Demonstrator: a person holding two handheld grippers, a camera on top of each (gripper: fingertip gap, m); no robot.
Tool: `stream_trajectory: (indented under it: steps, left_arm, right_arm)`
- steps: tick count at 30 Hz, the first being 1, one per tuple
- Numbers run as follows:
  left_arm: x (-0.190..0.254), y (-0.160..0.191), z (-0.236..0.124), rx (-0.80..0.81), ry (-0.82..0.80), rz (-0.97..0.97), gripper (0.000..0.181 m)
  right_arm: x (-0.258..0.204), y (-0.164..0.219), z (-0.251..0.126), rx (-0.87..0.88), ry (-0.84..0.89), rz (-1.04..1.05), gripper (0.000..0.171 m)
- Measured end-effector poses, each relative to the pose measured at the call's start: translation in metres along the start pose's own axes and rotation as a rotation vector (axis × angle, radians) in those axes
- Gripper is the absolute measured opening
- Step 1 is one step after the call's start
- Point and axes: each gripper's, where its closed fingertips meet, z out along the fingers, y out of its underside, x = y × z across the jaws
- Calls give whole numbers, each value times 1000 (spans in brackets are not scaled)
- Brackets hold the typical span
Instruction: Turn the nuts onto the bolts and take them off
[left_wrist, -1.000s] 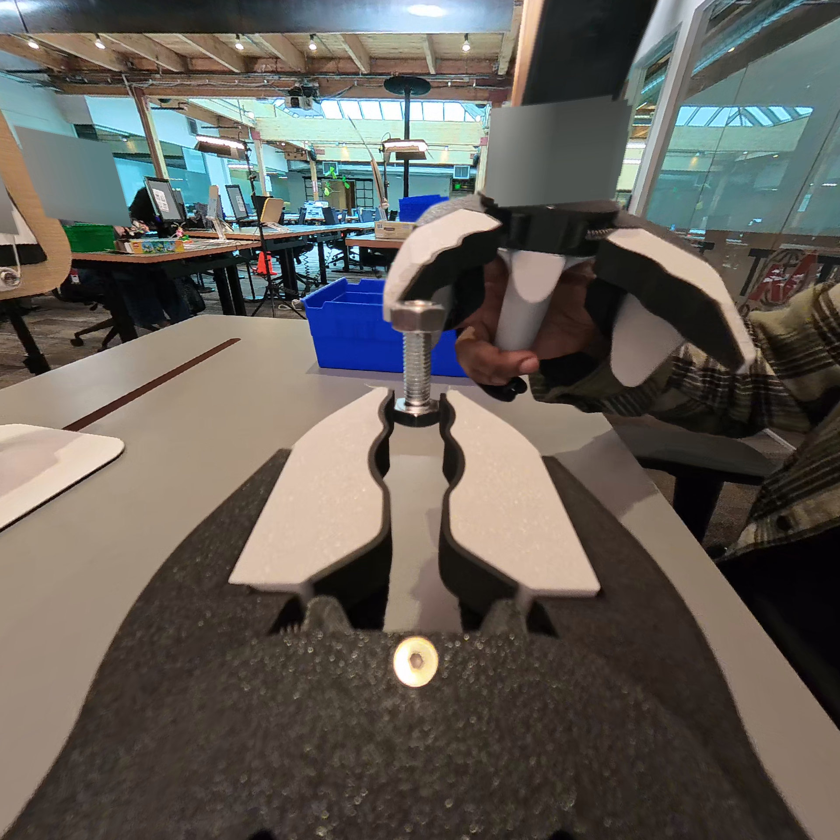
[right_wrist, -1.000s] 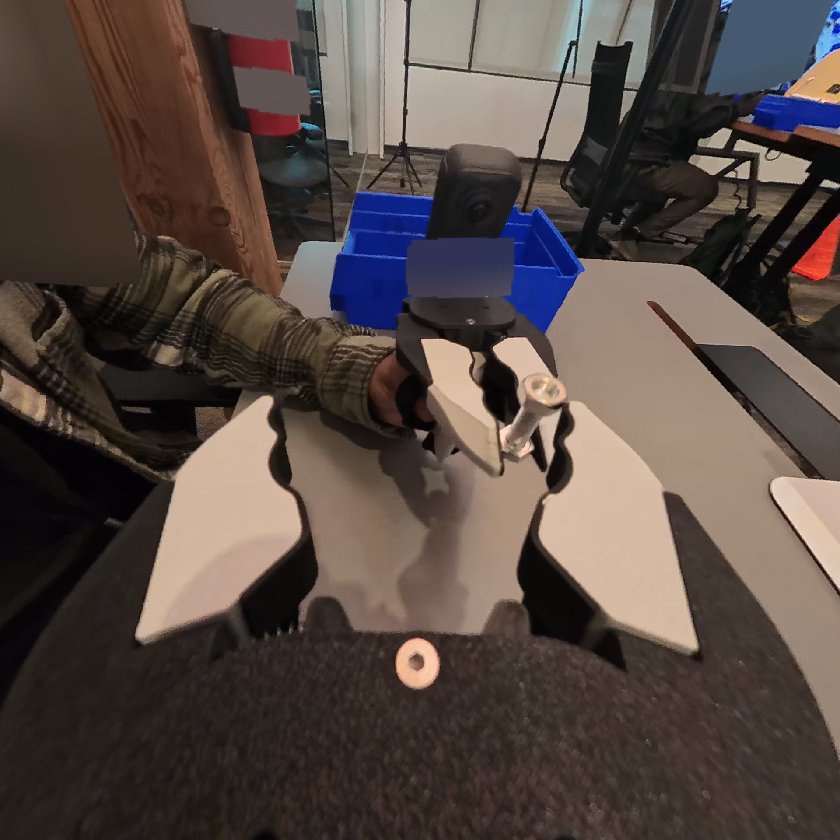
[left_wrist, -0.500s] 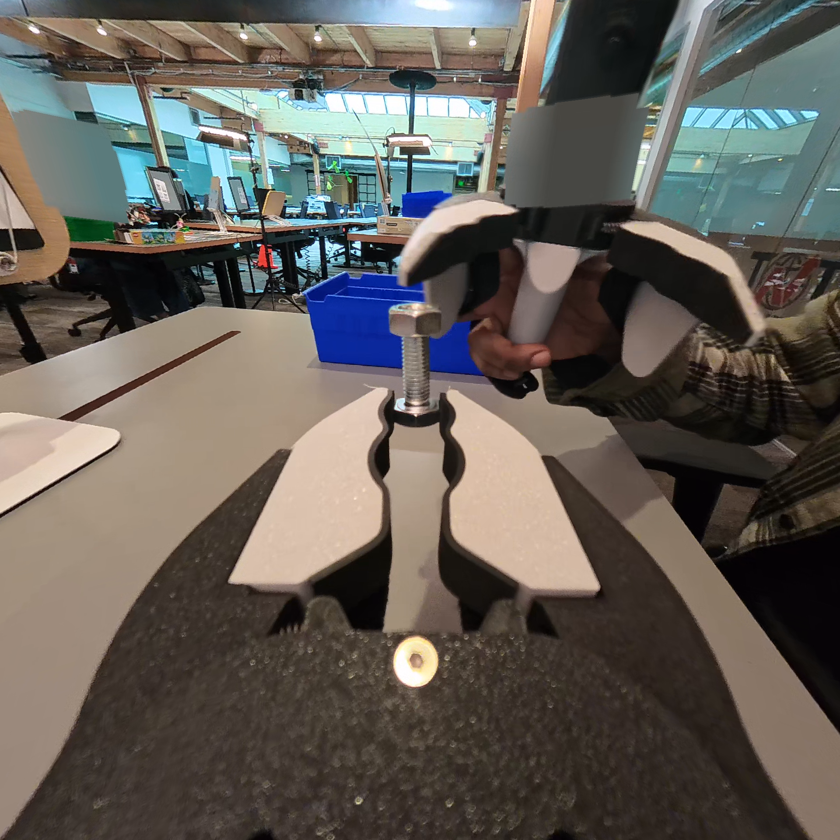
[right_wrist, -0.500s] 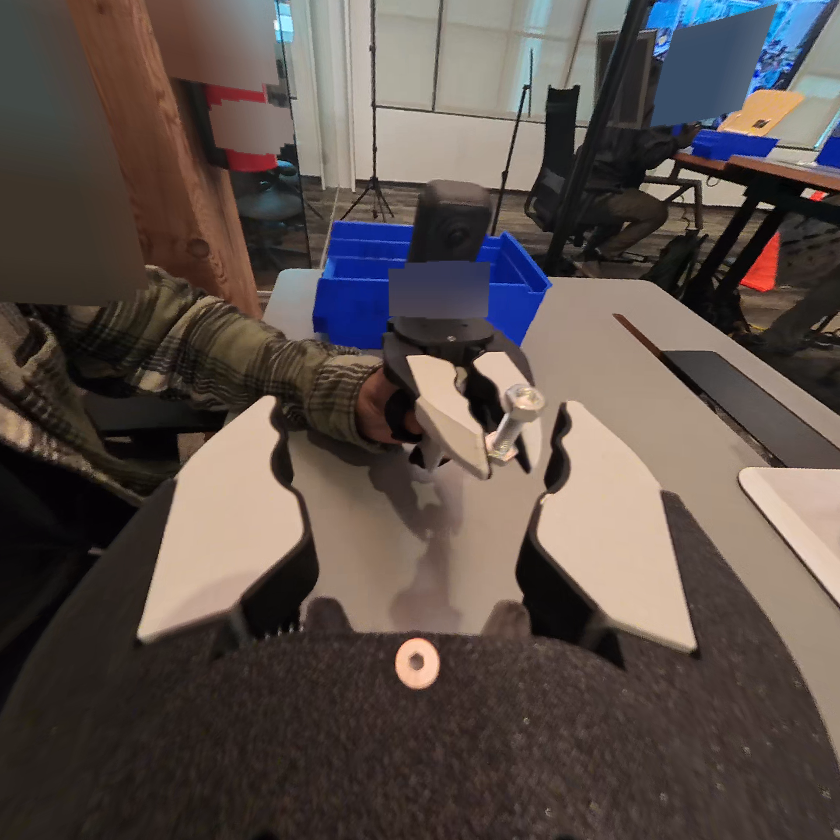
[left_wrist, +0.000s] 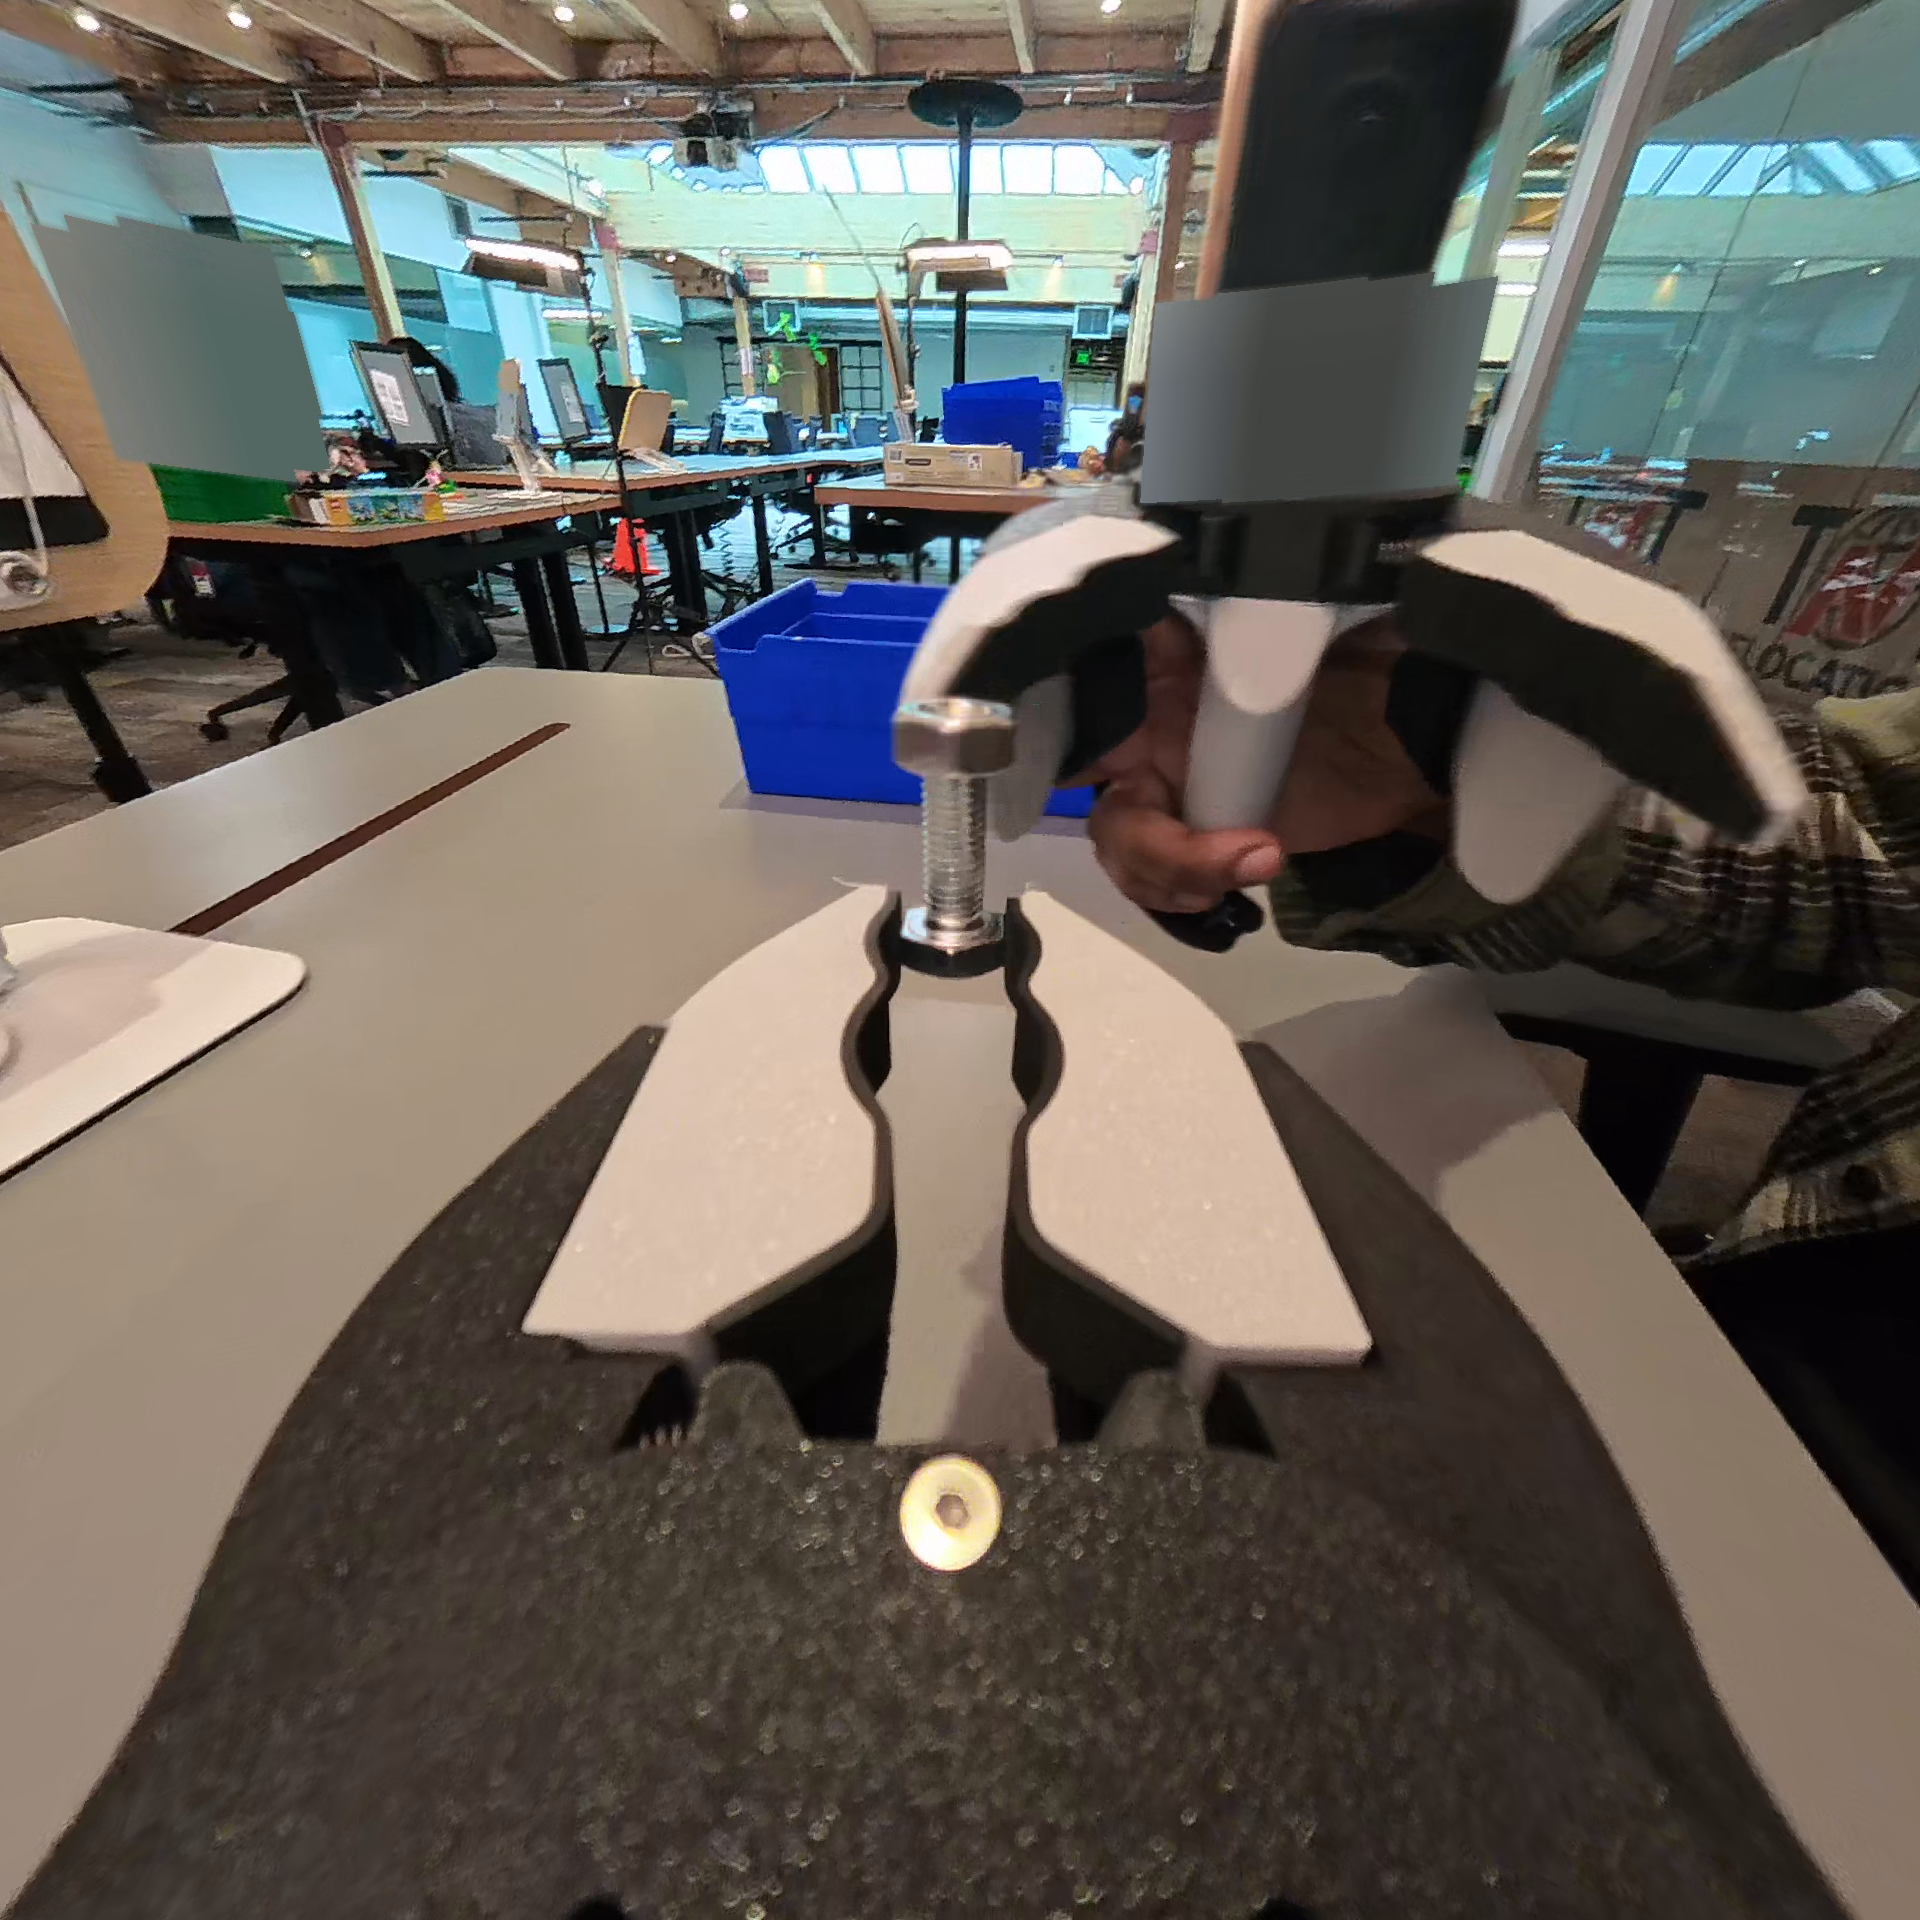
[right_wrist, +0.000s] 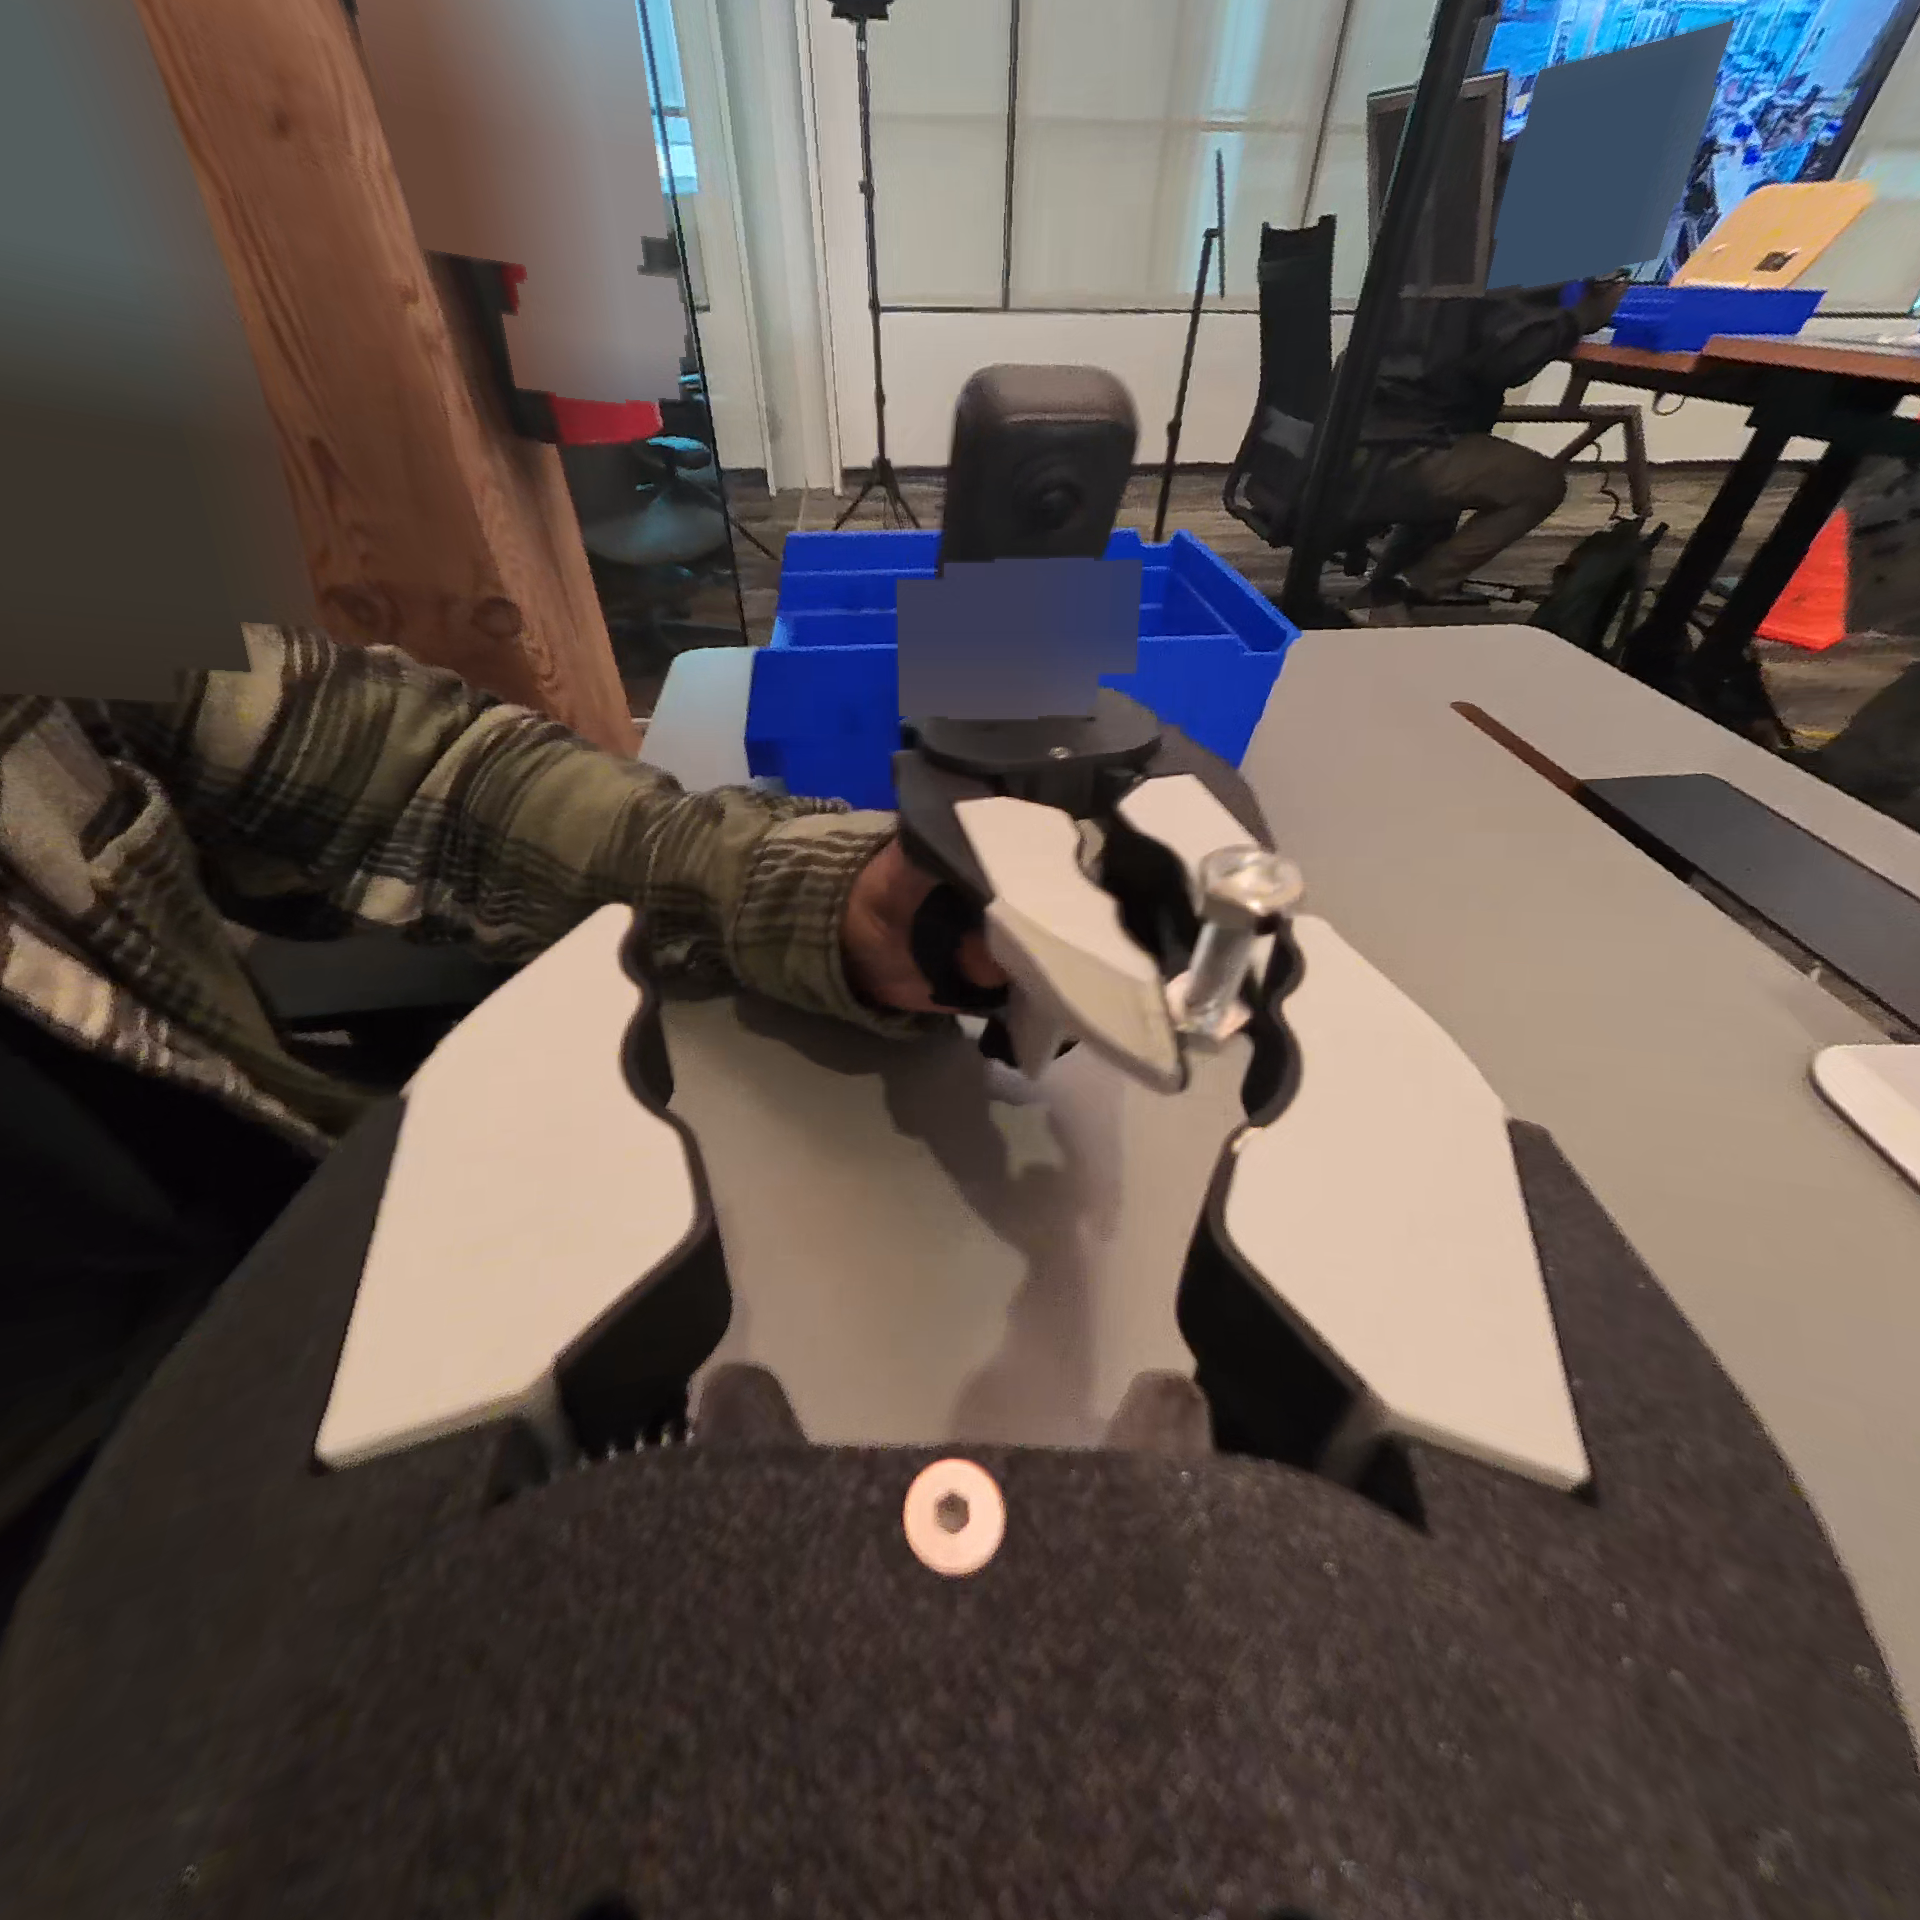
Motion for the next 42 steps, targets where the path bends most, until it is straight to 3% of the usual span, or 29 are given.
stream_trajectory:
  steps: [2,7,10,12,16,20,21,25,31,32,37,42]
  left_arm:
    - [-6,1,-3,-3,-23,-12,18]
    - [1,-1,0,12,13,-9,18]
    - [1,1,1,-11,-3,6,18]
    - [-3,1,-1,-10,-19,-2,18]
    - [-1,-2,-1,10,-1,-10,18]
    - [-1,-1,0,-6,-15,4,18]
    - [-4,-1,-1,-11,-31,4,18]
    - [-4,-2,-2,1,-21,-8,18]
    - [1,1,2,-20,-15,13,18]
    - [-1,0,1,-18,-24,11,18]
    - [2,-1,1,-2,-2,-2,18]
    - [-2,0,0,-21,-35,15,18]
  right_arm:
    - [-7,6,-6,-20,13,-33,99]
    - [14,-4,-4,43,62,4,105]
    - [1,-1,2,36,24,10,108]
    - [-6,5,-3,5,33,-21,99]
    - [12,-7,-7,48,96,-12,101]
    - [0,-4,2,56,36,15,102]
    - [-7,0,0,36,26,-8,94]
    - [6,-5,-7,55,117,-22,97]
    - [1,0,3,26,99,-36,103]
    - [-4,3,-1,8,96,-51,94]
    - [16,-13,-3,75,153,-36,99]
    - [-7,1,-1,45,87,-31,91]
